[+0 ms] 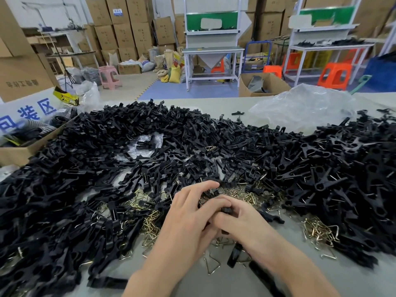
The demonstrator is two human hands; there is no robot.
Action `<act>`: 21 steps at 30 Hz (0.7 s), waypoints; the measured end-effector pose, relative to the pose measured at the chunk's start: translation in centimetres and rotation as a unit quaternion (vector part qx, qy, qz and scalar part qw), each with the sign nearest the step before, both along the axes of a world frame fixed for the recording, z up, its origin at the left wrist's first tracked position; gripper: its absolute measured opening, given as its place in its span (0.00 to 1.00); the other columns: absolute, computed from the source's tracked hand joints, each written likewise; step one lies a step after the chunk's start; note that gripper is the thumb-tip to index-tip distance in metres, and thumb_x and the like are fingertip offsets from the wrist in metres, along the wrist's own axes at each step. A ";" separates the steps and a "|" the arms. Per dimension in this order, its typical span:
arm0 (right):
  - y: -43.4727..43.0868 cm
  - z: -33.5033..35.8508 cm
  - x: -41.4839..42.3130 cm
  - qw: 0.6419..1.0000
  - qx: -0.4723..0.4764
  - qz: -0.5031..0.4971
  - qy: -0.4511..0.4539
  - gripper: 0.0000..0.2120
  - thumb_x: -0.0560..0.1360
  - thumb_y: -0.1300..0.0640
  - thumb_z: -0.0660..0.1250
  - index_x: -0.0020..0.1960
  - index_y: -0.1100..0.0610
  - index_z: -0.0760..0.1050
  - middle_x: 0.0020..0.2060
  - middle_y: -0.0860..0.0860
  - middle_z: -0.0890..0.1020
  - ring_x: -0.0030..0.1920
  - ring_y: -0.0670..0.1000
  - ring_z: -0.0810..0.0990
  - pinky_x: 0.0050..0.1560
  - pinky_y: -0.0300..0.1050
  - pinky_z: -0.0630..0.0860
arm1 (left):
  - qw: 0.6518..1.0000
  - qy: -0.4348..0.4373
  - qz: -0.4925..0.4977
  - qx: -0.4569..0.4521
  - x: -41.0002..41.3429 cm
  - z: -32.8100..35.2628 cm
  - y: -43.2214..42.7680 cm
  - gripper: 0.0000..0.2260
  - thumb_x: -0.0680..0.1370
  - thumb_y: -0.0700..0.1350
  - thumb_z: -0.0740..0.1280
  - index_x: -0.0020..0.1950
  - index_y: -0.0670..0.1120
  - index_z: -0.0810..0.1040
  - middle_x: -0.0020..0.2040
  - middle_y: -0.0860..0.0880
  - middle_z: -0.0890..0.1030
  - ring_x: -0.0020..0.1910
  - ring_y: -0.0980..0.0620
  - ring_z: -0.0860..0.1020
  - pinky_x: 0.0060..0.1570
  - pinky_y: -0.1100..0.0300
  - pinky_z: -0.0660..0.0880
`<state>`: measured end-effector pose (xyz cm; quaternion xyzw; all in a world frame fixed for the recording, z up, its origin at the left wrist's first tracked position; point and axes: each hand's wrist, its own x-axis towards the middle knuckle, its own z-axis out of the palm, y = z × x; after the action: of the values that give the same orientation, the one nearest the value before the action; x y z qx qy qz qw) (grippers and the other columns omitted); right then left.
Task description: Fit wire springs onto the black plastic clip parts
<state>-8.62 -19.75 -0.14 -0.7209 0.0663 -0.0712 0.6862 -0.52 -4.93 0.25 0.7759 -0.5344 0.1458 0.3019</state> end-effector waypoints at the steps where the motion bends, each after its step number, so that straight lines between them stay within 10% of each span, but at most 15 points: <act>1: 0.1 0.0 0.0 1.000 -0.009 -0.008 -0.003 0.08 0.71 0.55 0.67 0.49 0.50 0.81 0.43 0.47 0.85 0.46 0.46 0.81 0.53 0.50 0.79 | 1.000 0.003 0.001 -0.001 0.0 -0.1 -0.1 0.19 0.75 0.47 0.67 0.65 0.60 0.72 0.72 0.58 0.66 0.71 0.55 0.65 0.66 0.57 0.69; 21: 0.4 0.5 0.0 0.996 0.083 -0.020 -0.003 0.07 0.74 0.55 0.69 0.51 0.50 0.83 0.38 0.52 0.86 0.40 0.50 0.85 0.42 0.40 0.79 | 0.993 0.100 -0.061 0.023 -0.4 -0.1 -0.6 0.30 0.74 0.51 0.68 0.74 0.61 0.63 0.70 0.65 0.63 0.65 0.59 0.72 0.60 0.63 0.75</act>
<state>-8.60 -19.39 0.33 -0.6594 0.0844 -0.0817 0.7425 -0.87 -5.50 0.17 0.7590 -0.5514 0.0362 0.3444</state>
